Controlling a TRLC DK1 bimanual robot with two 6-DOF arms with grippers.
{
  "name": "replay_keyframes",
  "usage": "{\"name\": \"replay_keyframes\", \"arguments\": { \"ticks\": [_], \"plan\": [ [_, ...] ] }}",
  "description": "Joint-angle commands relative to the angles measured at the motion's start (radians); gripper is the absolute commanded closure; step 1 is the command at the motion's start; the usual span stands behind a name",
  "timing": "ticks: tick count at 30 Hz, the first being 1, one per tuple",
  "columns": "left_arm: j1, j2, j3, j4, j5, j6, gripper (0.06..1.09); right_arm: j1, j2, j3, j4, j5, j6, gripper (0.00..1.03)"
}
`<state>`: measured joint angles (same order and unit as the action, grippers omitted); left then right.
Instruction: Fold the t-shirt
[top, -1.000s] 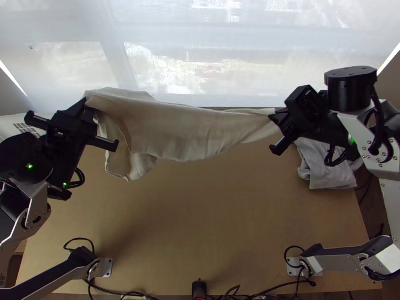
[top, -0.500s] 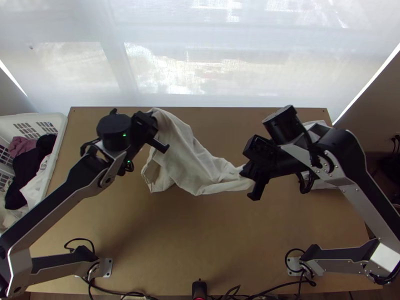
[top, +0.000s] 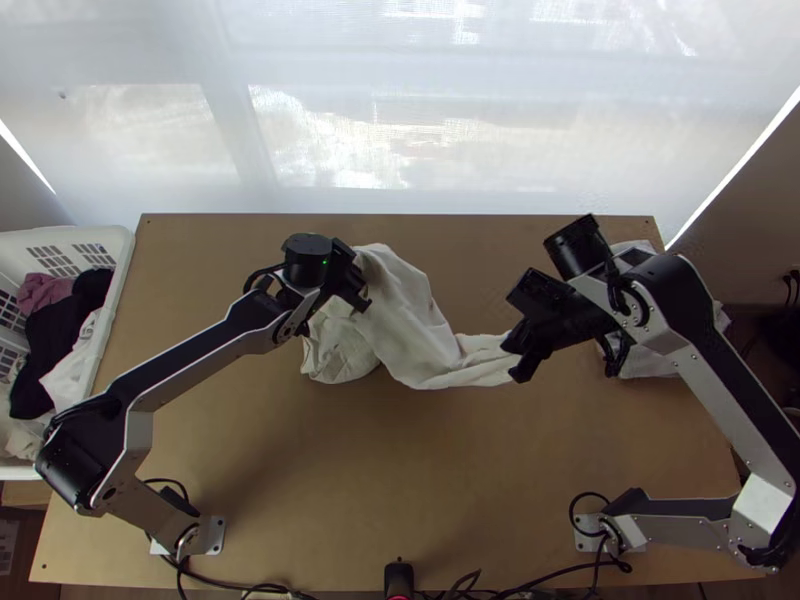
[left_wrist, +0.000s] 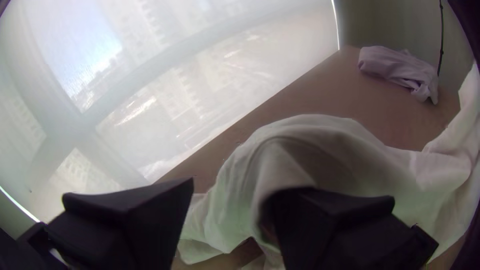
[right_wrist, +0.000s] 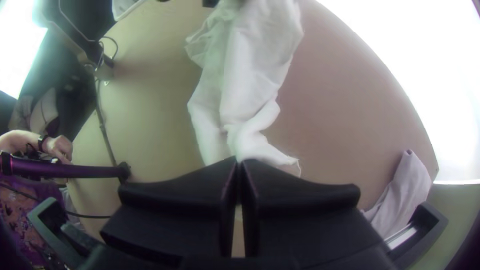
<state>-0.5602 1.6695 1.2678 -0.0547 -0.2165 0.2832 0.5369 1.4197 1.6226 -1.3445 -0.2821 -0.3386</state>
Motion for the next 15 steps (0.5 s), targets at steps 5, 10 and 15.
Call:
{"name": "replay_keyframes", "arguments": {
  "ticks": [5, 10, 15],
  "plan": [
    [0.054, -0.151, 0.016, -0.261, 0.005, -0.035, 0.12, -0.276, -0.077, -0.079, 0.094, -0.008, -0.053, 1.00],
    [0.046, -0.333, -0.002, -0.517, 0.106, -0.068, 0.13, -0.341, -0.091, -0.079, 0.117, -0.034, -0.073, 1.00],
    [-0.066, -0.452, -0.093, -0.680, 0.123, -0.096, 0.13, -0.338, -0.094, -0.090, 0.139, -0.043, -0.073, 1.00]
  ]
}}
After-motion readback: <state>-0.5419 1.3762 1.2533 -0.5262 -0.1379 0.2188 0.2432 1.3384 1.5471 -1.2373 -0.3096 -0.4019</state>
